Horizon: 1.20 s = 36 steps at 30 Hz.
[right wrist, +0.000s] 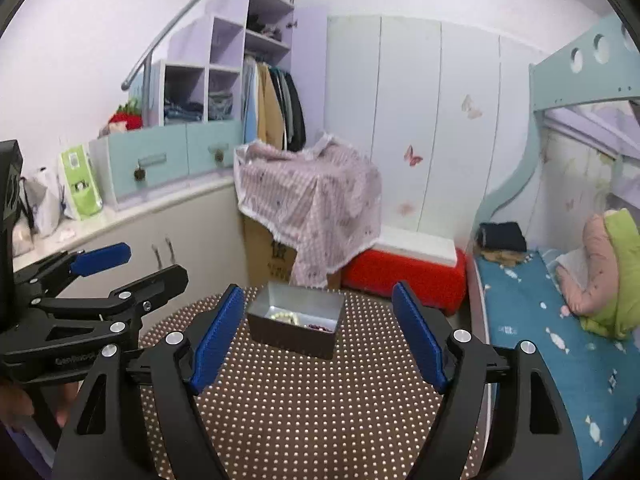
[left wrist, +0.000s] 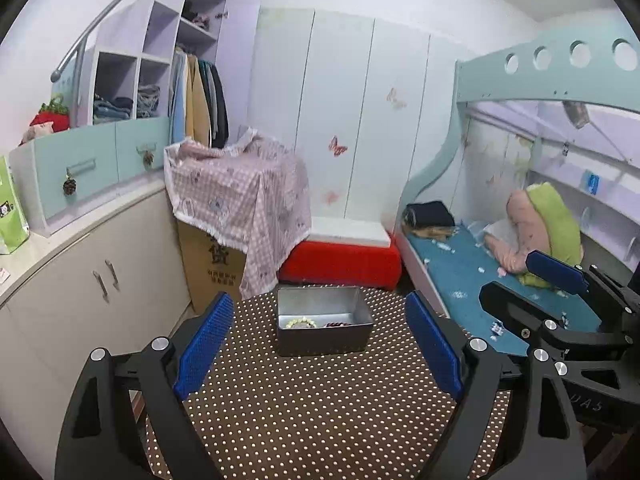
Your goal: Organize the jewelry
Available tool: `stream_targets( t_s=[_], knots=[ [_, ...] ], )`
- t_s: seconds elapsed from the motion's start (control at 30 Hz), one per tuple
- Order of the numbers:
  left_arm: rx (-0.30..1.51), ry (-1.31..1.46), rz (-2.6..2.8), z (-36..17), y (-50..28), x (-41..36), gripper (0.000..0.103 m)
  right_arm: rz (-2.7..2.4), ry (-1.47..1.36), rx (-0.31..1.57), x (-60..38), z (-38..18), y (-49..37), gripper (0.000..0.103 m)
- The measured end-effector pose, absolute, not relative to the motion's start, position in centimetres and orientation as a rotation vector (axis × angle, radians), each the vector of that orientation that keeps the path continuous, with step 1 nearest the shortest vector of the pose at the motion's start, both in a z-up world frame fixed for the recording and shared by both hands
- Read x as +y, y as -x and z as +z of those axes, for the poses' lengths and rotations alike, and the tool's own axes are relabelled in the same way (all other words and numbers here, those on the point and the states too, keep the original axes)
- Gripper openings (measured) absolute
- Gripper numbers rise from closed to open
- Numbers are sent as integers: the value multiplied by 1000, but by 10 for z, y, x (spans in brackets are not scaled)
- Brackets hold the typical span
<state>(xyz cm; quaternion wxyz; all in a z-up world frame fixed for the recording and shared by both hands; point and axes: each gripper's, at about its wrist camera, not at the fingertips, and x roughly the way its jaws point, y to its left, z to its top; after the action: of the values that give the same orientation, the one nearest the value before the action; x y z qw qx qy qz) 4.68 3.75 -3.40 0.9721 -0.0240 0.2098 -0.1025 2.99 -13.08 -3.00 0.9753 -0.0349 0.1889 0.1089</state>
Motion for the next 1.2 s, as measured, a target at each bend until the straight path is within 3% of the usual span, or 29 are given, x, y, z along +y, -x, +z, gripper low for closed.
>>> stream_targets(
  t_s=[0.6, 1.2],
  knots=[
    [221, -18, -141, 1, 28, 25, 85, 188, 43, 226, -143, 3, 46, 82],
    [140, -39, -123, 8, 44, 17, 85, 162, 45, 170, -149, 13, 60, 85]
  ],
)
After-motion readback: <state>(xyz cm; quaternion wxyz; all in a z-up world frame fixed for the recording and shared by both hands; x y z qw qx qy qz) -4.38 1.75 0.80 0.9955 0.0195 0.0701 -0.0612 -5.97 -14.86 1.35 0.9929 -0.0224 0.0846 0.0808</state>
